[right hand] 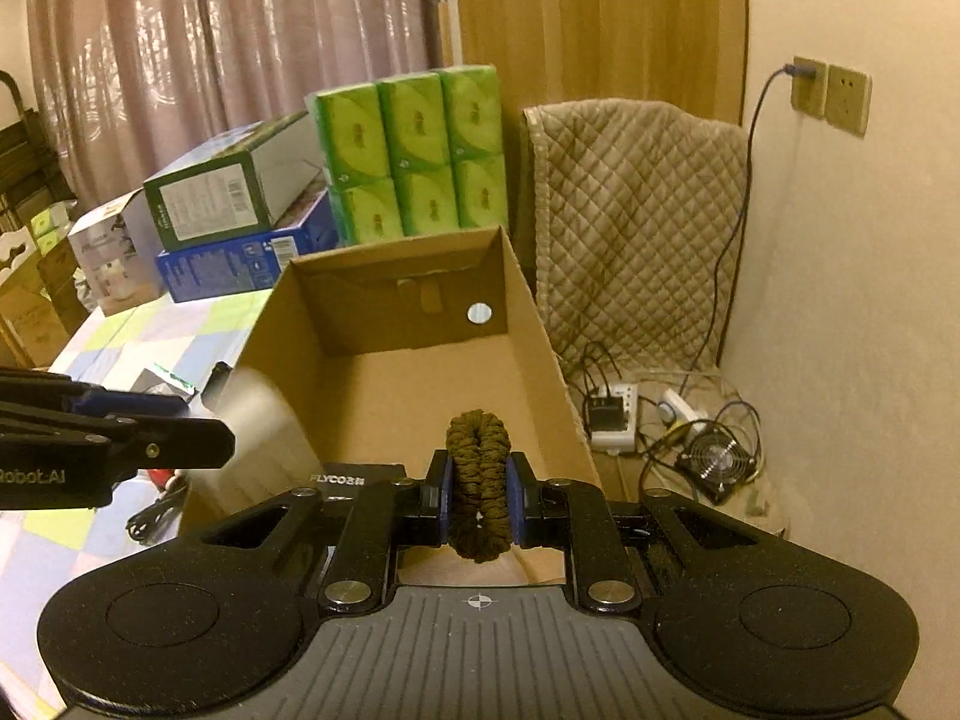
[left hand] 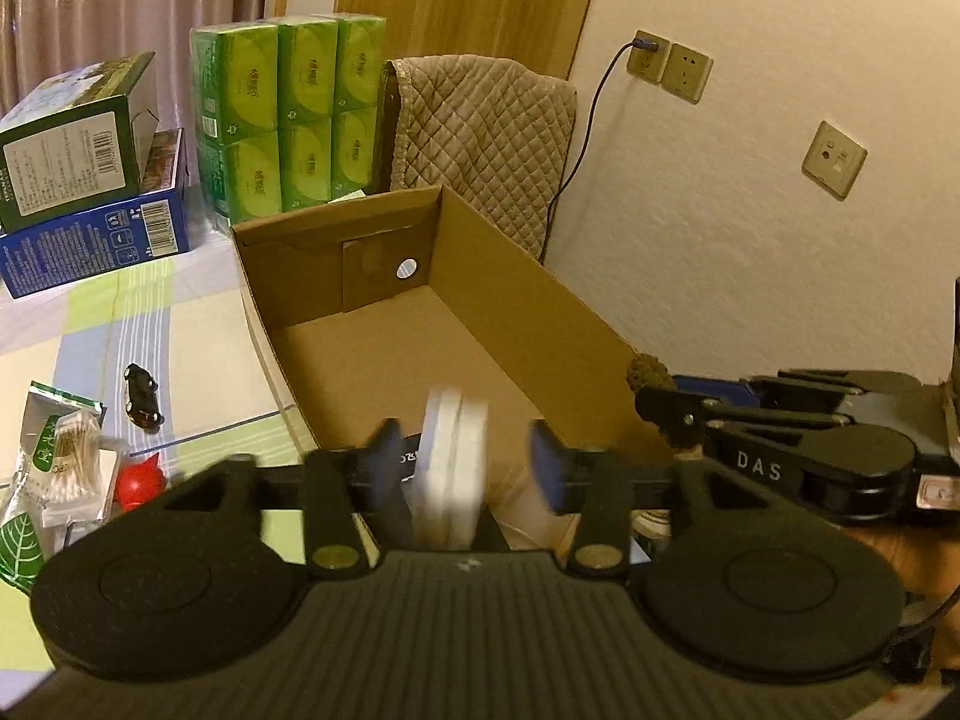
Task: Organize objects
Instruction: 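Carry the adapter and hair tie into the cardboard box and release both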
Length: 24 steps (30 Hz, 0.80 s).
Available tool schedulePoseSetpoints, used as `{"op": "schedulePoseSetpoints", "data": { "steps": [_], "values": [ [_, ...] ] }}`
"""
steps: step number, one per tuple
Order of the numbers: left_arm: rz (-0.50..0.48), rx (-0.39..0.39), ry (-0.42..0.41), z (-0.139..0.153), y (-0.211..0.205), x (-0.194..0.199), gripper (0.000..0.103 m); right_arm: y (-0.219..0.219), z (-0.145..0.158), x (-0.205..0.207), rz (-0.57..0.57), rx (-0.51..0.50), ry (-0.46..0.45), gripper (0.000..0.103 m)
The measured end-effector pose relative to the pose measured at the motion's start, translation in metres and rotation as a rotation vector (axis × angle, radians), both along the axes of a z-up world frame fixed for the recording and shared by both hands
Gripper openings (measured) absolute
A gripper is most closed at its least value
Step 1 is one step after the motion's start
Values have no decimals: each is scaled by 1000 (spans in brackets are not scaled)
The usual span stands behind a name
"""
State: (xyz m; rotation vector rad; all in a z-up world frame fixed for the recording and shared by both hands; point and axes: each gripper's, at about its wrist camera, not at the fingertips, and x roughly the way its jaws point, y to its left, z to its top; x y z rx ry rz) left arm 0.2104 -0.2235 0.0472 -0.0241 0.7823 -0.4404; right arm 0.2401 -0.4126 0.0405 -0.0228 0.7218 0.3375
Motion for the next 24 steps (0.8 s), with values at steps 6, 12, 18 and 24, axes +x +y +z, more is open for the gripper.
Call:
{"op": "schedulePoseSetpoints", "data": {
  "steps": [6, 12, 18, 24],
  "values": [
    [56, 13, -8, 3, 18, -5, 47, -2, -3, 4, 2, 18, 15, 15],
    [114, 19, -7, 4, 42, -16, 48, 4, -1, 3, 17, 39, 15, 15],
    [148, 11, -9, 5, 58, -24, 52, 8, 3, 5, 20, 71, 7, 18],
    [168, 8, -13, 6, 69, -30, 58, 4, 9, 4, -2, 130, -15, 79]
  ]
}}
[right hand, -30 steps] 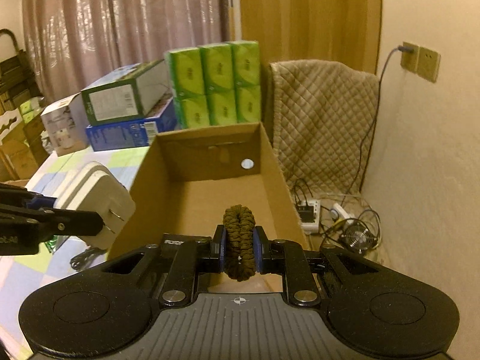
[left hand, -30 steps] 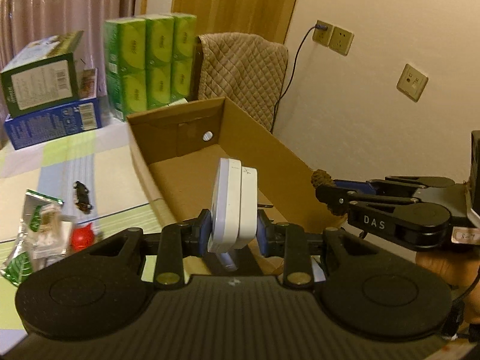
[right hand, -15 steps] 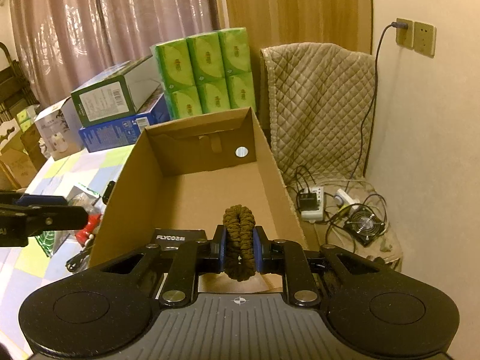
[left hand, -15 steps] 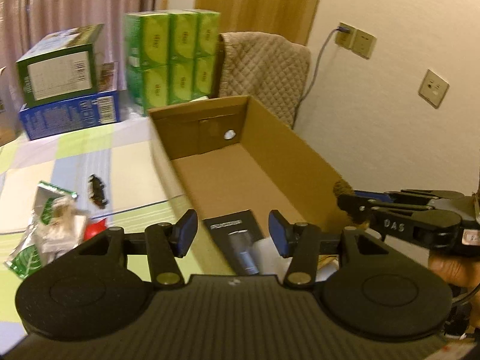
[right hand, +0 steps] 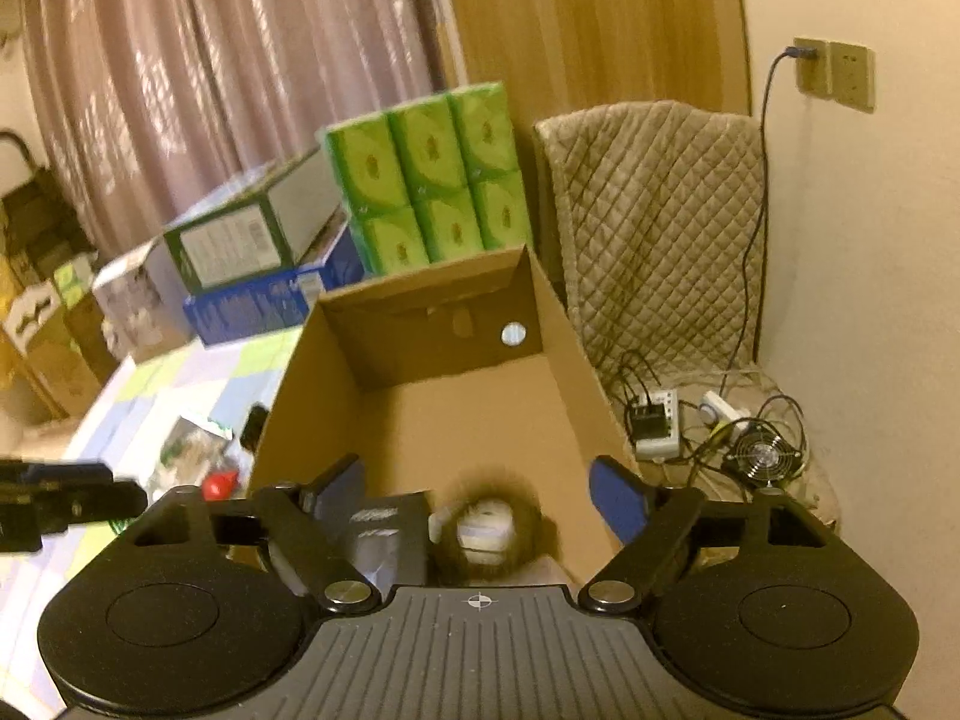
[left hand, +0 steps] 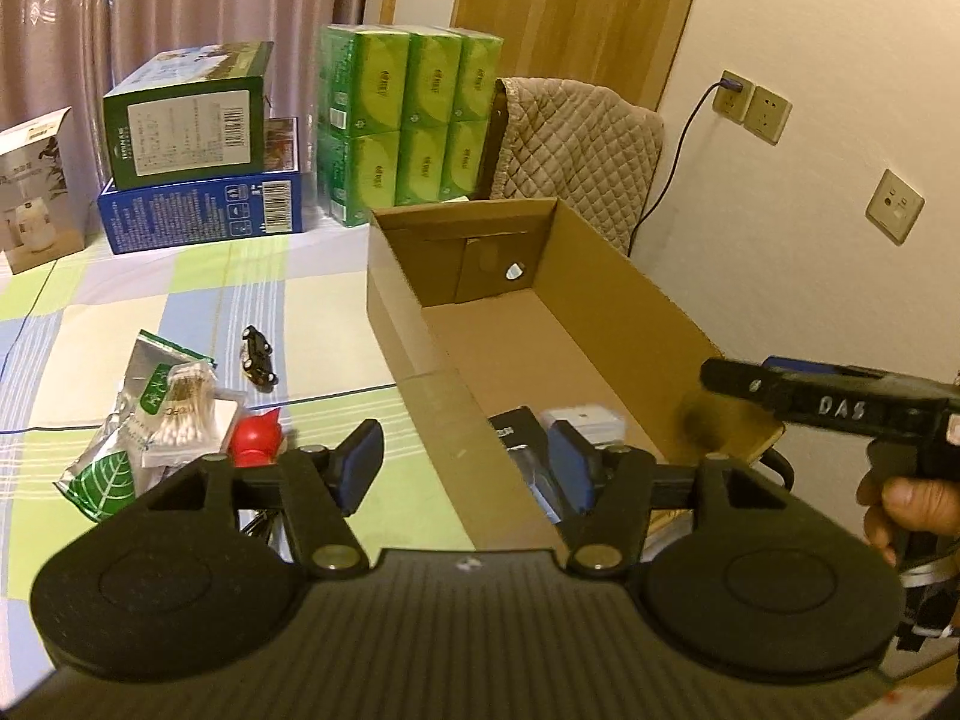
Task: Organize objects
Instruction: 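Carry the adapter and hair tie into the cardboard box and release both, then withdraw both tools back toward the remaining items on the table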
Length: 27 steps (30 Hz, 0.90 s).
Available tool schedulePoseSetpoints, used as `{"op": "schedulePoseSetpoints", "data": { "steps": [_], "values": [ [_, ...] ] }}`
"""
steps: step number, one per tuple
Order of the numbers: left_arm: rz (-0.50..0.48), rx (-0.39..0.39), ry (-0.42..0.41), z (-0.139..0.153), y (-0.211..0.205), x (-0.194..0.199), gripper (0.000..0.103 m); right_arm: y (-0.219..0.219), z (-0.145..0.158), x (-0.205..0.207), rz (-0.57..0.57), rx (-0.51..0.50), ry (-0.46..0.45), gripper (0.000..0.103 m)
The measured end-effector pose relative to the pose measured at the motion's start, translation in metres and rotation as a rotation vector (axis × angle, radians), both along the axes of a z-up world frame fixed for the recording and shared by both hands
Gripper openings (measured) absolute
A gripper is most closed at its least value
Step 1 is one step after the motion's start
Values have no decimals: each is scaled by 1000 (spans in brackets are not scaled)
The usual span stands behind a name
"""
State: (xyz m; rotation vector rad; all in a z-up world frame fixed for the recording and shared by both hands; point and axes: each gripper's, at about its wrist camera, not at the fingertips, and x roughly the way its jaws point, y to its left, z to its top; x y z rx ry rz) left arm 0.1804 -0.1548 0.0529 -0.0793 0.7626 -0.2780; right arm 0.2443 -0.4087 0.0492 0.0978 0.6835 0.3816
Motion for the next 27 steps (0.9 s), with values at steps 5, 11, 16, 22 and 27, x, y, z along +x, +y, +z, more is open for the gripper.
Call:
{"op": "schedulePoseSetpoints", "data": {
  "steps": [5, 11, 16, 22, 27],
  "values": [
    [24, 2, 3, -2, 11, -6, 61, -3, 7, -4, -16, 11, -6, 79],
    [43, 2, 7, -2, 22, -16, 64, 1, 17, -13, -6, 14, -16, 79],
    [62, 2, 2, 2, 33, -27, 69, 13, 28, -22, 16, 16, -32, 79],
    [100, 1, -11, 8, 56, -44, 80, 33, 42, -39, 56, 17, -56, 79],
    [135, 6, -14, 10, 79, -59, 86, 57, 51, -54, 98, 29, -70, 79]
  ]
}}
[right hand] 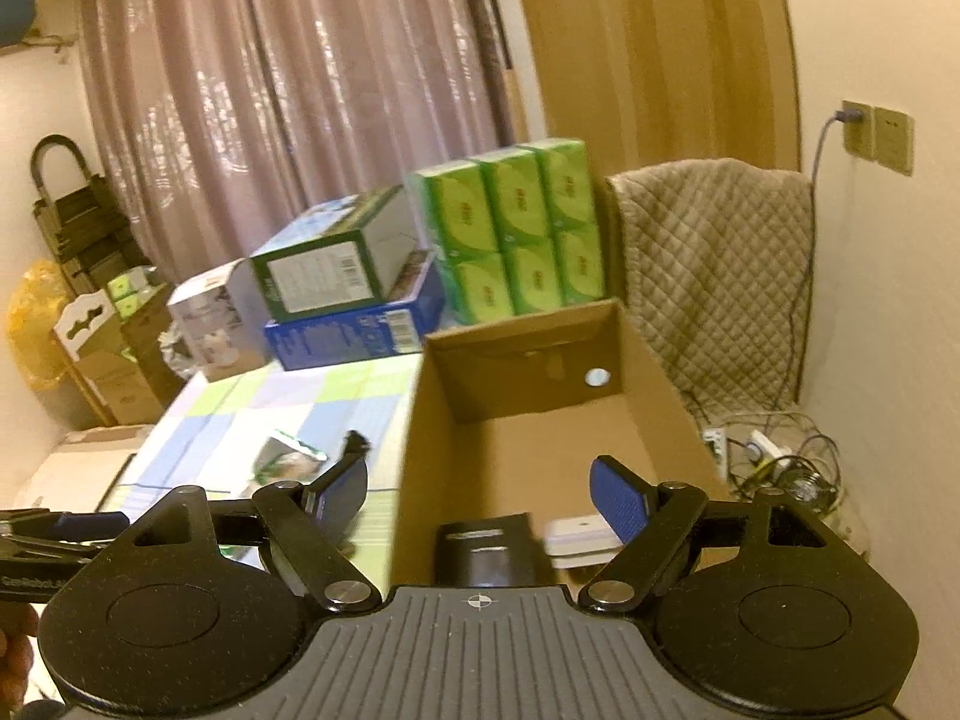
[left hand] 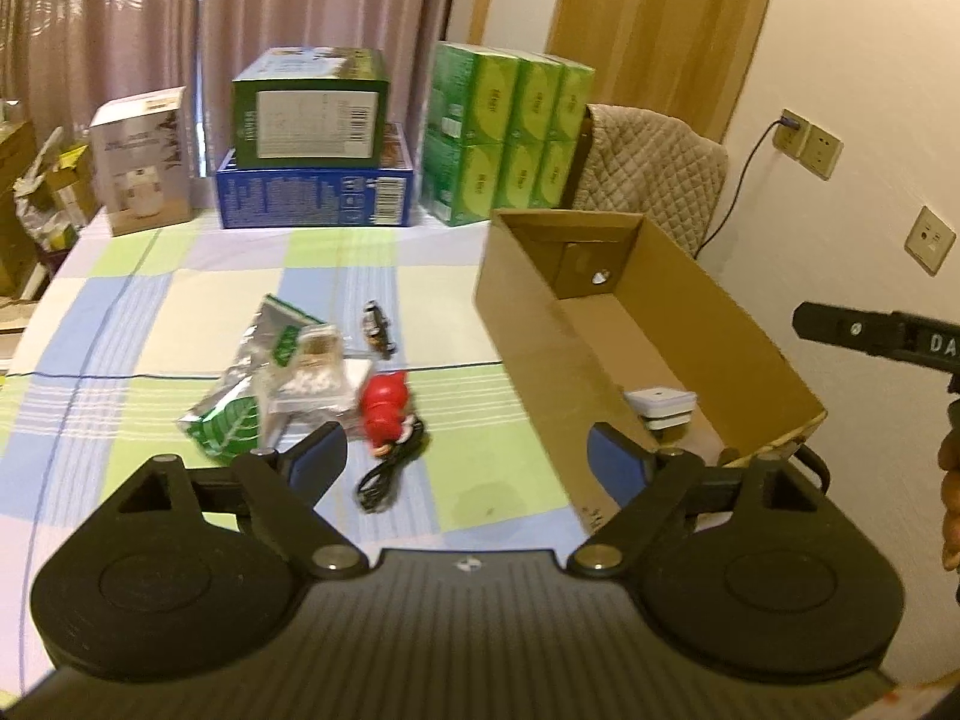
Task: Organize objects
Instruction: 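Withdraw both tools back toward the remaining items on the table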
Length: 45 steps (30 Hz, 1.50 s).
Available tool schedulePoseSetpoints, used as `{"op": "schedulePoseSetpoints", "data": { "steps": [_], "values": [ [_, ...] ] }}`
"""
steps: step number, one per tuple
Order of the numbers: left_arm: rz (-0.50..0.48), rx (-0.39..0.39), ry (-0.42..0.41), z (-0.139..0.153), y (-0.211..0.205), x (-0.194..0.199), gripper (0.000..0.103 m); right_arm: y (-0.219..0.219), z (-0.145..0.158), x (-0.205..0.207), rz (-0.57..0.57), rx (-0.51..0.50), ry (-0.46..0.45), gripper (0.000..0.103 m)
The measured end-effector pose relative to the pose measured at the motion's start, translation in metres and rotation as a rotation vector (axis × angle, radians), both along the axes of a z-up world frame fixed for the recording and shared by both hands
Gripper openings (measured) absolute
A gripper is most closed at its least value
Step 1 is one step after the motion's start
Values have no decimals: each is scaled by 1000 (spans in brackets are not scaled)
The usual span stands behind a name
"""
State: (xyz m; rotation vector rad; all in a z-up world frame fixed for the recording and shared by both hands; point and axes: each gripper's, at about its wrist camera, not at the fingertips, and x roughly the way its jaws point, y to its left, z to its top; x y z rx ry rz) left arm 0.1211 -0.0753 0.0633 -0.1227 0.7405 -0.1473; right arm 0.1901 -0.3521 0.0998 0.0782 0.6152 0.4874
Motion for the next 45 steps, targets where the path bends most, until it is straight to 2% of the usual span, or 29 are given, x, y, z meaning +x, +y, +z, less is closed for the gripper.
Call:
{"op": "schedulePoseSetpoints", "data": {
  "steps": [4, 13, 21, 39, 45],
  "values": [
    [37, 16, -5, 2, 22, -13, 94, 22, 4, -11, 40, 9, -8, 79],
    [126, 66, -17, 3, 69, -41, 102, 67, 2, -33, 123, 9, -6, 79],
    [178, 83, -9, 1, 98, -54, 102, 92, -6, -46, 170, 10, 4, 79],
    [197, 142, -12, 35, 101, -89, 102, 110, -20, -77, 260, 40, 33, 79],
    [183, 150, -14, 35, 99, -92, 102, 116, -32, -84, 265, 24, 53, 79]
  ]
}}
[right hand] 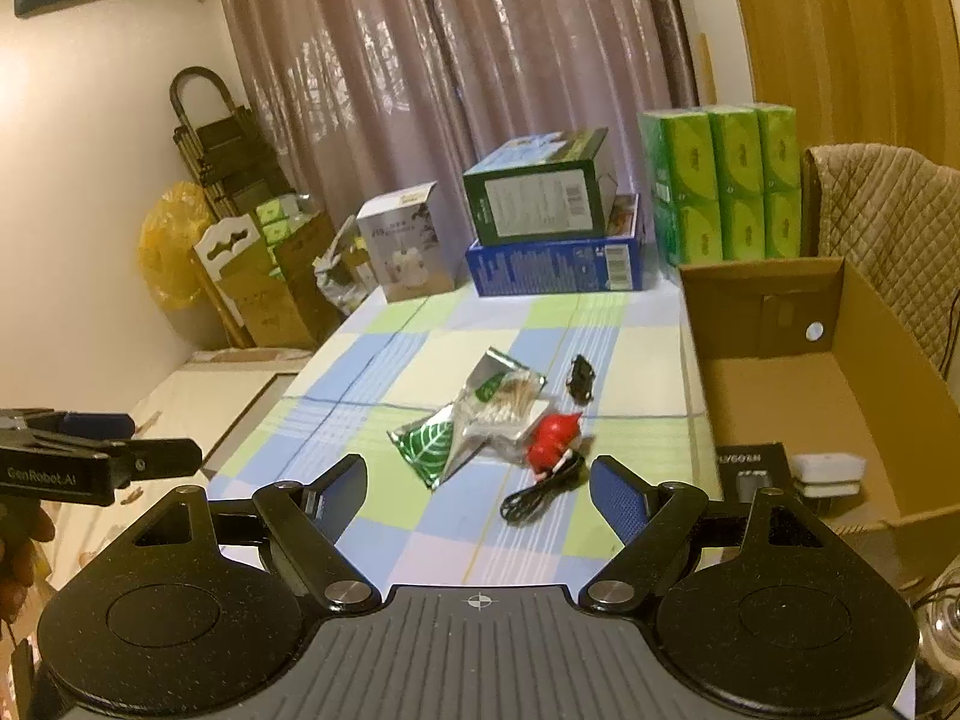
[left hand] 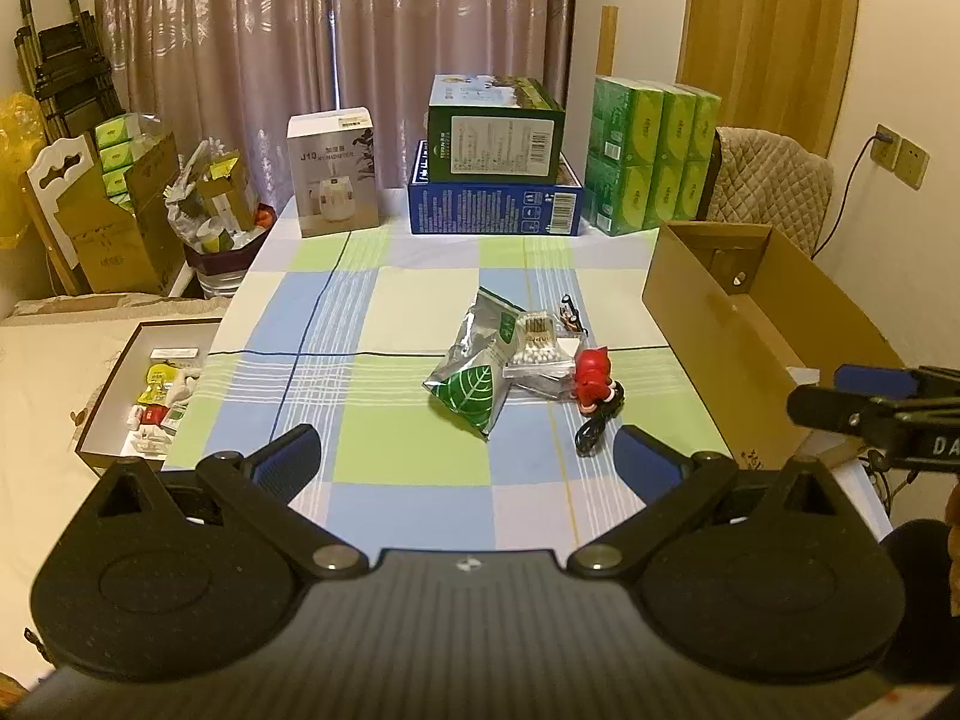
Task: Organize objects
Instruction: 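Withdraw both tools back toward the remaining items on the table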
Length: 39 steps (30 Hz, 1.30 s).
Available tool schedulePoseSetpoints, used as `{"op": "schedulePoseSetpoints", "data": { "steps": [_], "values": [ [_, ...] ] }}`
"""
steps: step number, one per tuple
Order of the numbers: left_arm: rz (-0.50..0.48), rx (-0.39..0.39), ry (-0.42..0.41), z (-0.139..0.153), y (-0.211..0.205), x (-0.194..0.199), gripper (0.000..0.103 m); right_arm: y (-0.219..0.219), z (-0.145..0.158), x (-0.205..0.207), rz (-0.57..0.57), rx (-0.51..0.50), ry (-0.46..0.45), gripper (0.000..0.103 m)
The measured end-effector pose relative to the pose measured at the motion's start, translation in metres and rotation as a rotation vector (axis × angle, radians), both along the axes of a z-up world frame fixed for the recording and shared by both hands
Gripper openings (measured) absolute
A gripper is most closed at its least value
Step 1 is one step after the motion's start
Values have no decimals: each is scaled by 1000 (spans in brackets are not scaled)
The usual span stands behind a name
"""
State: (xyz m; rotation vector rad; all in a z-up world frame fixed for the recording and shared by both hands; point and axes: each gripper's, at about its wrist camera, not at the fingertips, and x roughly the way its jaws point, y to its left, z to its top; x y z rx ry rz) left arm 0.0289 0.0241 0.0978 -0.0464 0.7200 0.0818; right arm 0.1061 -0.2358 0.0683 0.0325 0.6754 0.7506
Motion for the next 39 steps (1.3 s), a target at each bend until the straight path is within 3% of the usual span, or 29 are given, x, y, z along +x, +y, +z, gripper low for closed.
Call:
{"op": "schedulePoseSetpoints", "data": {
  "steps": [16, 20, 23, 32, 39],
  "values": [
    [-59, -27, 17, -44, 15, 51, 102, 28, -46, 11, -52, -58, 63, 78],
    [-50, -33, 33, -66, 24, 77, 102, 42, -71, 30, -39, -82, 96, 65],
    [-37, -37, 36, -81, 32, 98, 102, 50, -90, 46, -41, -93, 126, 61],
    [3, -71, 24, -122, 42, 155, 102, 71, -137, 95, -57, -85, 176, 52],
    [22, -73, 51, -136, 41, 171, 102, 88, -161, 130, -104, -102, 236, 50]
  ]
}}
